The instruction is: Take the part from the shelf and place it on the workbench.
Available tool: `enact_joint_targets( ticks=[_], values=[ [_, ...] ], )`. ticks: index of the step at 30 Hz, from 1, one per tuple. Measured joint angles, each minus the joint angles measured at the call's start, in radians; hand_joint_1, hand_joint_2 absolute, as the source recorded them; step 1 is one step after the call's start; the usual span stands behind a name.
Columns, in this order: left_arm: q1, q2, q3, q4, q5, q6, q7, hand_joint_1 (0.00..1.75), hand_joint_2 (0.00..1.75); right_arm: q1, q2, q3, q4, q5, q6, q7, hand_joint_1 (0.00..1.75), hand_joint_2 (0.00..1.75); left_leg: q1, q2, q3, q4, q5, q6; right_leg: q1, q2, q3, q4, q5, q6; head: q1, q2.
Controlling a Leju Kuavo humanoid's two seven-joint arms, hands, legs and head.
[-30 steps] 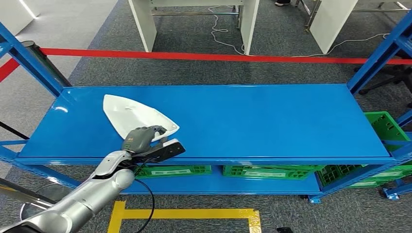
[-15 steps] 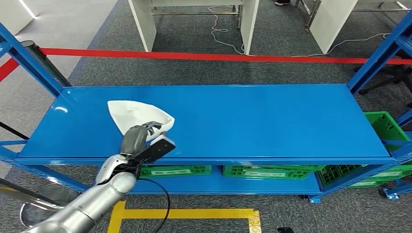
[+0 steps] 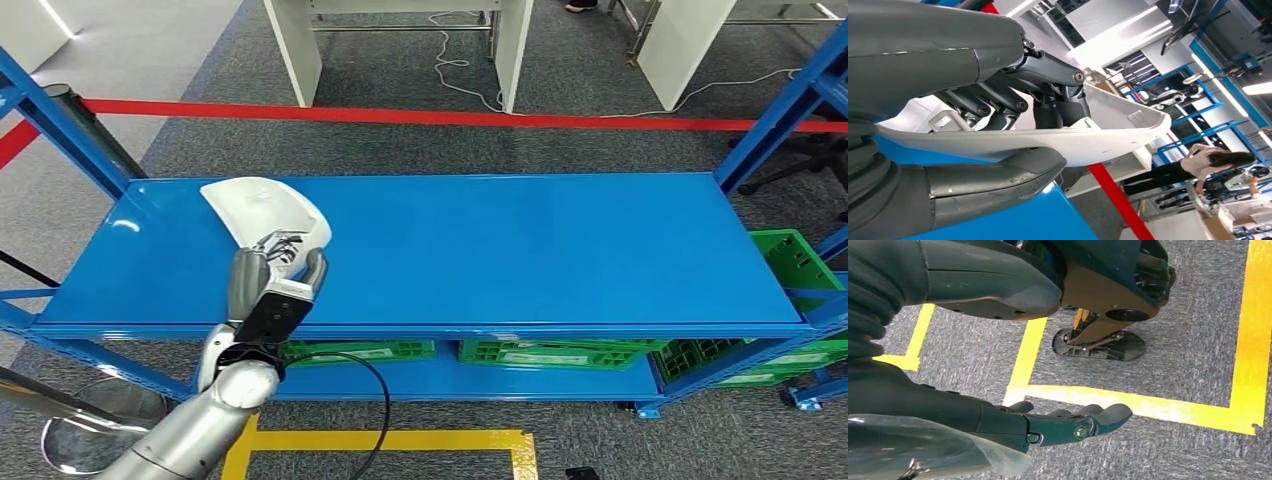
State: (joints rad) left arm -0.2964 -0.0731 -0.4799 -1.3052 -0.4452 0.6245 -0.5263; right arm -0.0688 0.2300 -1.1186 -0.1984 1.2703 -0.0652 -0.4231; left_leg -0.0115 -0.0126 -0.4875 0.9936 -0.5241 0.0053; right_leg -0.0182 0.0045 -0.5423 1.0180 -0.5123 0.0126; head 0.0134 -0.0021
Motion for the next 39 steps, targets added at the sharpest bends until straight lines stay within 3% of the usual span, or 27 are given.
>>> enact_joint_targets(
  ticks=[39],
  values=[
    [0.008, -0.005, 0.001, -0.023, 0.003, 0.001, 0.000, 1.75, 1.75, 0.000, 0.000, 0.000, 0.000, 0.000, 0.000, 0.000, 0.00, 1.75, 0.000, 0.000, 0.000, 0.000, 0.000, 0.000, 0.000, 0.000, 0.000, 0.000, 0.000, 0.000, 0.000, 0.000]
  ],
)
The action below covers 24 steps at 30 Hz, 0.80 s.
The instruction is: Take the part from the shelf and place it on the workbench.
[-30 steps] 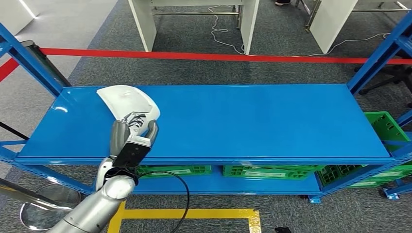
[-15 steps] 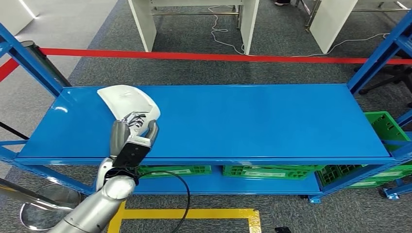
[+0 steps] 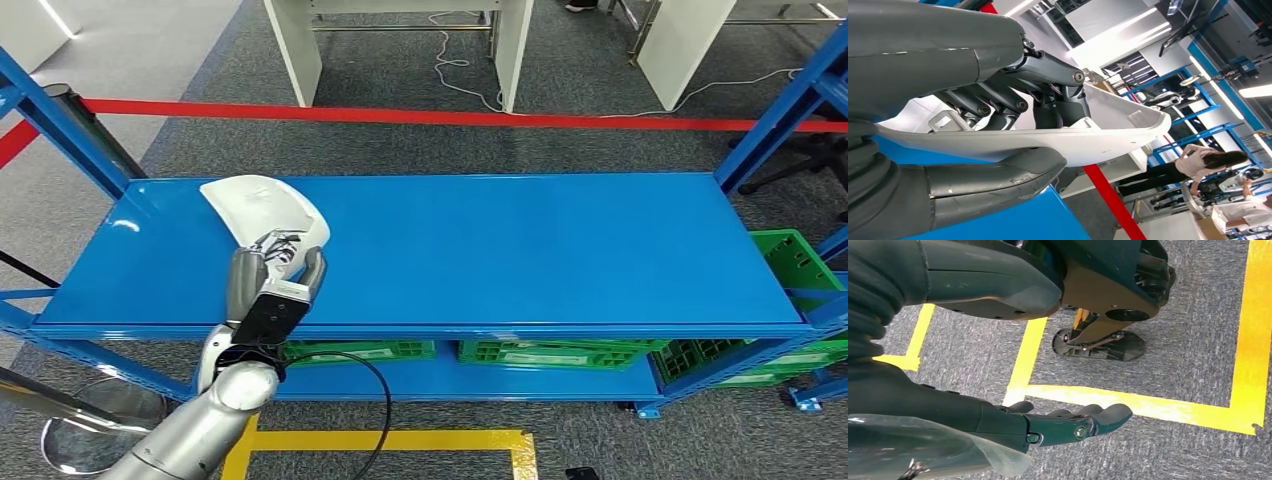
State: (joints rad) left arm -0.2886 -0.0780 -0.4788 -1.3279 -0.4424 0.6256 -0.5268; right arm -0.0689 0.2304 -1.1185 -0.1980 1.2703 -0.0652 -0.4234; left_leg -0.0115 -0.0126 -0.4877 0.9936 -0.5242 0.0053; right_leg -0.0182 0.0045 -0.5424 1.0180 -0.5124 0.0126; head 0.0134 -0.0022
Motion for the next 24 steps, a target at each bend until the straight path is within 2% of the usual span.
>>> enact_joint_targets(
  ticks=[6, 8, 11, 17, 24],
  values=[
    [0.005, 0.000, 0.003, -0.015, 0.014, 0.007, -0.020, 1.75, 1.75, 0.000, 0.000, 0.000, 0.000, -0.004, 0.015, -0.012, 0.00, 1.75, 0.000, 0.000, 0.000, 0.000, 0.000, 0.000, 0.000, 0.001, 0.000, 0.000, 0.000, 0.000, 0.000, 0.000],
    [0.028, 0.003, 0.023, -0.114, 0.058, 0.031, -0.085, 1.75, 1.75, 0.002, 0.000, 0.000, 0.000, -0.015, 0.061, -0.043, 0.00, 1.75, 0.000, 0.004, -0.002, 0.000, 0.000, 0.000, 0.000, 0.004, -0.002, 0.001, 0.000, 0.000, 0.000, 0.000],
    [0.033, 0.020, 0.071, -0.335, 0.121, 0.069, -0.165, 1.75, 1.75, 0.006, 0.000, -0.001, 0.000, -0.024, 0.116, -0.075, 0.00, 1.75, 0.001, 0.006, -0.003, 0.000, 0.000, 0.000, 0.001, 0.006, -0.004, 0.001, 0.000, 0.000, 0.000, 0.000],
    [0.043, 0.044, 0.101, -0.524, 0.136, 0.075, -0.172, 1.75, 1.75, 0.005, 0.000, -0.002, 0.000, -0.029, 0.133, -0.079, 0.00, 1.75, 0.001, 0.006, -0.003, 0.000, 0.000, 0.000, 0.001, 0.005, -0.004, 0.001, 0.000, 0.000, 0.000, 0.000],
    [0.045, 0.051, 0.107, -0.591, 0.136, 0.074, -0.172, 1.75, 1.75, 0.005, 0.000, -0.002, 0.000, -0.029, 0.133, -0.079, 0.00, 1.75, 0.001, 0.006, -0.003, 0.000, 0.000, 0.000, 0.000, 0.005, -0.004, 0.001, 0.001, 0.000, 0.000, 0.000]
  ],
)
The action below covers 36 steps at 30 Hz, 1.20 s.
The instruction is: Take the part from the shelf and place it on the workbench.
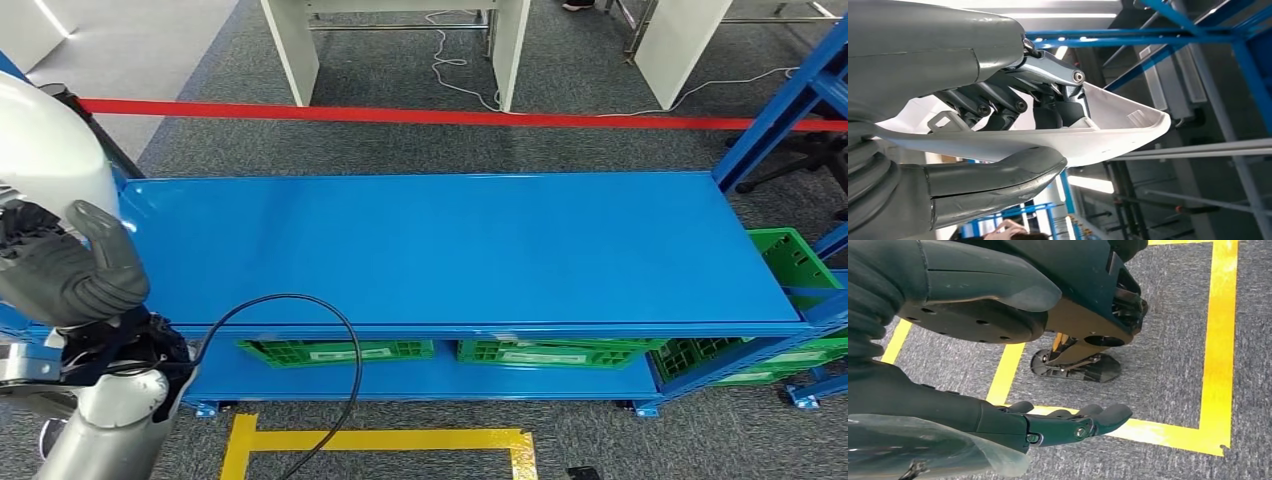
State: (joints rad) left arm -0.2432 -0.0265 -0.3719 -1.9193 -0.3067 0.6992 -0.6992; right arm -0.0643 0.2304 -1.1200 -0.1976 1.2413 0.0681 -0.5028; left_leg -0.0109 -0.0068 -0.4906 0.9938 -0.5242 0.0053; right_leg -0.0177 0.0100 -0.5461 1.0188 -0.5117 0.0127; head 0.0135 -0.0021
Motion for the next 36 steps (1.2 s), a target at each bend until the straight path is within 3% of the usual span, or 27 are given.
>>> enact_joint_targets(
  ticks=[36],
  values=[
    [0.001, 0.024, -0.016, -0.065, -0.008, -0.001, 0.000, 1.75, 1.75, 0.000, 0.000, 0.000, 0.000, 0.000, 0.012, 0.020, 0.00, 1.75, 0.000, 0.000, 0.000, 0.000, 0.000, 0.000, 0.000, 0.000, 0.000, 0.000, 0.000, 0.000, 0.000, 0.000]
  ],
)
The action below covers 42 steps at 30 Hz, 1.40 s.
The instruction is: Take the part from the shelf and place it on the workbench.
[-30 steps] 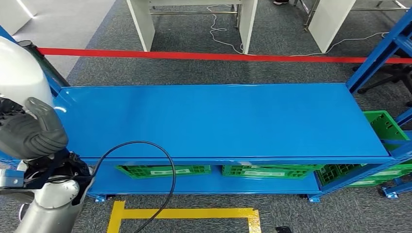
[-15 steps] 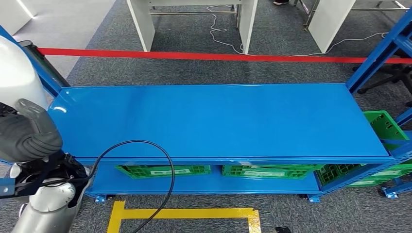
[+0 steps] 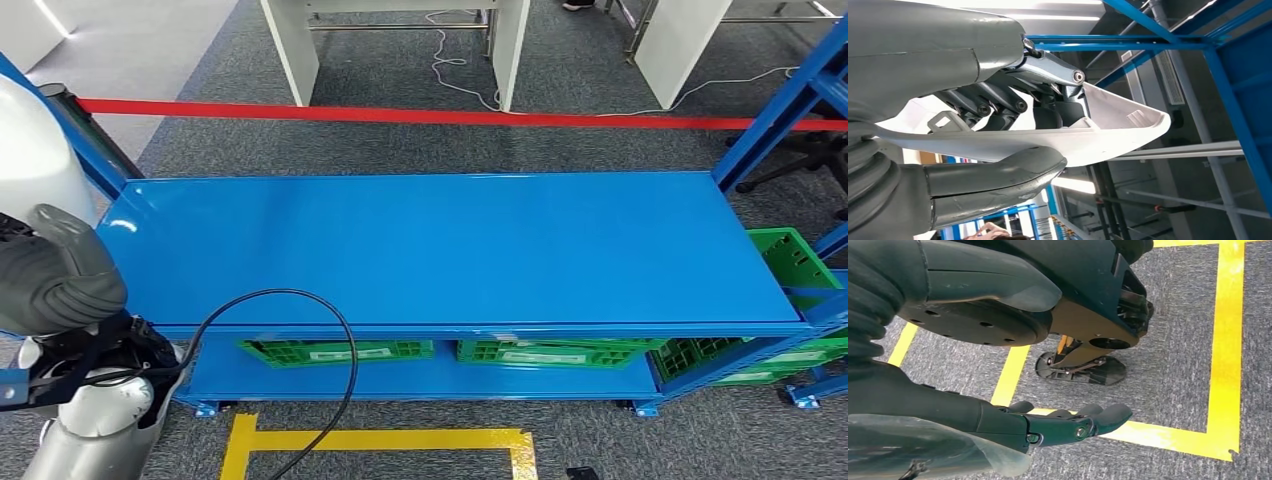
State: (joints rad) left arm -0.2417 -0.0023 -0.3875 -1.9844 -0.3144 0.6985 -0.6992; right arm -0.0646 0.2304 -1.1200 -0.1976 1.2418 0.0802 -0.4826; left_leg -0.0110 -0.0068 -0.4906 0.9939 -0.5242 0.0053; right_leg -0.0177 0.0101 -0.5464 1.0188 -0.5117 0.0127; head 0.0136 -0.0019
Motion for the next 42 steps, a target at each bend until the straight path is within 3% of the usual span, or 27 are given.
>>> enact_joint_targets(
  ticks=[7, 10, 12, 14, 17, 18, 19, 20, 22, 23, 26, 28, 29, 31, 32, 33, 34, 35, 37, 38, 40, 42],
  values=[
    [0.002, 0.006, -0.009, 0.000, 0.004, 0.000, 0.000, 1.75, 1.75, 0.000, 0.000, 0.000, 0.000, 0.006, 0.004, 0.007, 0.00, 1.75, -0.001, 0.000, -0.001, 0.002, -0.001, 0.001, -0.002, 0.000, 0.000, -0.001, 0.001, 0.002, 0.000, 0.000],
    [0.004, 0.008, -0.012, 0.000, 0.004, 0.000, 0.000, 1.75, 1.75, 0.000, 0.003, 0.000, 0.000, 0.009, -0.002, 0.007, 0.00, 1.75, -0.004, 0.000, -0.003, 0.006, -0.002, 0.010, -0.006, 0.001, 0.001, -0.008, 0.007, 0.011, -0.001, 0.000],
    [0.006, 0.008, -0.015, 0.000, 0.002, 0.000, 0.000, 1.75, 1.75, -0.001, 0.004, 0.000, 0.000, 0.012, -0.025, 0.014, 0.00, 1.75, 0.003, 0.003, 0.009, -0.021, 0.012, 0.021, -0.002, 0.000, 0.000, -0.011, 0.005, 0.016, 0.000, 0.000],
    [0.012, 0.005, -0.019, 0.001, -0.003, 0.000, 0.000, 1.75, 1.75, -0.003, 0.004, 0.001, 0.000, 0.016, -0.073, 0.031, 0.00, 1.75, 0.011, 0.008, 0.024, -0.049, 0.026, 0.030, 0.001, -0.002, -0.029, 0.039, -0.023, 0.020, 0.004, 0.000],
    [0.033, -0.002, -0.022, 0.002, -0.010, 0.000, 0.000, 1.75, 1.75, -0.001, 0.004, 0.001, 0.000, 0.018, -0.118, 0.052, 0.00, 1.75, 0.013, 0.011, 0.028, -0.054, 0.025, 0.031, -0.004, -0.003, -0.138, 0.224, -0.079, 0.031, 0.008, 0.000],
    [0.039, -0.004, -0.023, 0.002, -0.010, 0.000, 0.000, 1.75, 1.75, 0.001, 0.004, 0.001, 0.000, 0.018, -0.122, 0.056, 0.00, 1.75, 0.015, 0.011, 0.029, -0.052, 0.022, 0.028, -0.007, -0.003, -0.162, 0.252, -0.072, 0.035, 0.008, 0.000],
    [0.043, -0.005, -0.023, 0.002, -0.010, 0.000, 0.000, 1.75, 1.75, 0.001, 0.004, 0.001, 0.000, 0.018, -0.124, 0.059, 0.00, 1.75, 0.018, 0.011, 0.031, -0.048, 0.016, 0.024, -0.009, -0.004, -0.165, 0.237, -0.044, 0.040, 0.008, 0.000],
    [0.045, -0.007, -0.024, 0.002, -0.010, 0.000, 0.000, 1.75, 1.75, 0.001, 0.004, 0.001, 0.000, 0.018, -0.126, 0.062, 0.00, 1.75, 0.022, 0.010, 0.034, -0.041, 0.008, 0.018, -0.013, -0.006, -0.148, 0.184, 0.000, 0.044, 0.008, 0.000],
    [0.047, -0.011, -0.024, 0.002, -0.010, 0.000, 0.000, 1.75, 1.75, 0.000, 0.005, 0.001, 0.000, 0.020, -0.130, 0.067, 0.00, 1.75, 0.027, 0.009, 0.035, -0.019, -0.015, 0.000, -0.015, -0.009, -0.099, 0.071, 0.053, 0.051, 0.012, 0.000],
    [0.048, -0.013, -0.024, 0.002, -0.011, 0.000, 0.000, 1.75, 1.75, -0.001, 0.006, 0.001, 0.001, 0.021, -0.131, 0.070, 0.00, 1.75, 0.027, 0.008, 0.031, -0.007, -0.024, -0.007, -0.015, -0.009, -0.083, 0.041, 0.056, 0.045, 0.014, 0.000],
    [0.050, -0.016, -0.025, 0.002, -0.011, -0.001, 0.001, 1.75, 1.75, 0.000, 0.008, 0.001, 0.002, 0.022, -0.133, 0.073, 0.00, 1.75, 0.024, 0.007, 0.021, 0.008, -0.033, -0.018, -0.011, -0.005, -0.080, 0.040, 0.036, 0.015, 0.010, 0.000],
    [0.051, -0.016, -0.026, 0.002, -0.010, -0.001, 0.001, 1.75, 1.75, 0.002, 0.008, 0.001, 0.002, 0.022, -0.134, 0.073, 0.00, 1.75, 0.026, 0.007, 0.013, 0.032, -0.050, -0.024, -0.013, -0.004, -0.076, 0.041, 0.030, 0.003, 0.005, 0.000],
    [0.051, -0.016, -0.026, 0.002, -0.010, 0.000, 0.001, 1.75, 1.75, 0.001, 0.008, 0.001, 0.002, 0.023, -0.134, 0.073, 0.00, 1.75, 0.027, 0.007, -0.004, 0.072, -0.071, -0.027, -0.014, -0.004, -0.073, 0.040, 0.027, -0.002, 0.002, 0.000],
    [0.052, -0.016, -0.026, 0.002, -0.010, 0.000, 0.001, 1.75, 1.75, -0.001, 0.008, 0.001, 0.002, 0.023, -0.134, 0.073, 0.00, 1.75, 0.027, 0.007, -0.076, 0.207, -0.125, -0.032, -0.012, -0.004, -0.068, 0.039, 0.023, -0.010, -0.001, 0.000],
    [0.055, -0.016, -0.026, 0.003, -0.009, 0.000, 0.001, 1.75, 1.75, -0.001, 0.008, 0.001, 0.002, 0.023, -0.134, 0.073, 0.00, 1.75, 0.027, 0.007, -0.116, 0.274, -0.143, -0.032, -0.010, -0.004, -0.066, 0.039, 0.021, -0.012, -0.001, 0.000],
    [0.057, -0.016, -0.026, 0.003, -0.009, 0.000, 0.001, 1.75, 1.75, 0.000, 0.008, 0.001, 0.002, 0.023, -0.134, 0.074, 0.00, 1.75, 0.026, 0.007, -0.145, 0.313, -0.143, -0.029, -0.007, -0.004, -0.064, 0.039, 0.019, -0.015, -0.001, 0.000],
    [0.059, -0.016, -0.026, 0.003, -0.009, 0.000, 0.001, 1.75, 1.75, 0.000, 0.008, 0.001, 0.002, 0.023, -0.134, 0.074, 0.00, 1.75, 0.026, 0.007, -0.158, 0.316, -0.122, -0.025, -0.005, -0.003, -0.060, 0.039, 0.018, -0.016, -0.001, 0.000],
    [0.060, -0.016, -0.026, 0.003, -0.009, 0.000, 0.001, 1.75, 1.75, 0.001, 0.008, 0.001, 0.002, 0.023, -0.134, 0.075, 0.00, 1.75, 0.024, 0.007, -0.152, 0.280, -0.082, -0.018, -0.003, -0.001, -0.056, 0.039, 0.016, -0.017, -0.001, 0.000],
    [0.061, -0.016, -0.026, 0.003, -0.010, 0.000, 0.001, 1.75, 1.75, 0.000, 0.008, 0.001, 0.003, 0.024, -0.135, 0.075, 0.00, 1.75, 0.016, 0.007, -0.112, 0.157, 0.004, 0.002, 0.001, 0.001, -0.049, 0.038, 0.013, -0.016, 0.000, 0.000],
    [0.061, -0.016, -0.026, 0.003, -0.010, 0.000, 0.001, 1.75, 1.75, -0.001, 0.009, 0.001, 0.003, 0.023, -0.135, 0.075, 0.00, 1.75, 0.011, 0.007, -0.096, 0.106, 0.028, 0.010, 0.001, 0.002, -0.049, 0.037, 0.013, -0.013, 0.000, 0.000],
    [0.061, -0.017, -0.027, 0.003, -0.010, 0.000, 0.001, 1.75, 1.75, -0.001, 0.011, 0.001, 0.003, 0.023, -0.135, 0.075, 0.00, 1.75, 0.003, 0.007, -0.084, 0.060, 0.034, 0.018, 0.001, 0.001, -0.054, 0.035, 0.016, -0.004, -0.002, 0.000],
    [0.061, -0.018, -0.027, 0.003, -0.010, 0.000, 0.001, 1.75, 1.75, -0.001, 0.011, 0.001, 0.003, 0.024, -0.135, 0.075, 0.00, 1.75, 0.005, 0.008, -0.081, 0.038, 0.037, 0.018, 0.000, -0.003, -0.059, 0.031, 0.018, 0.009, -0.004, 0.000]
  ],
)
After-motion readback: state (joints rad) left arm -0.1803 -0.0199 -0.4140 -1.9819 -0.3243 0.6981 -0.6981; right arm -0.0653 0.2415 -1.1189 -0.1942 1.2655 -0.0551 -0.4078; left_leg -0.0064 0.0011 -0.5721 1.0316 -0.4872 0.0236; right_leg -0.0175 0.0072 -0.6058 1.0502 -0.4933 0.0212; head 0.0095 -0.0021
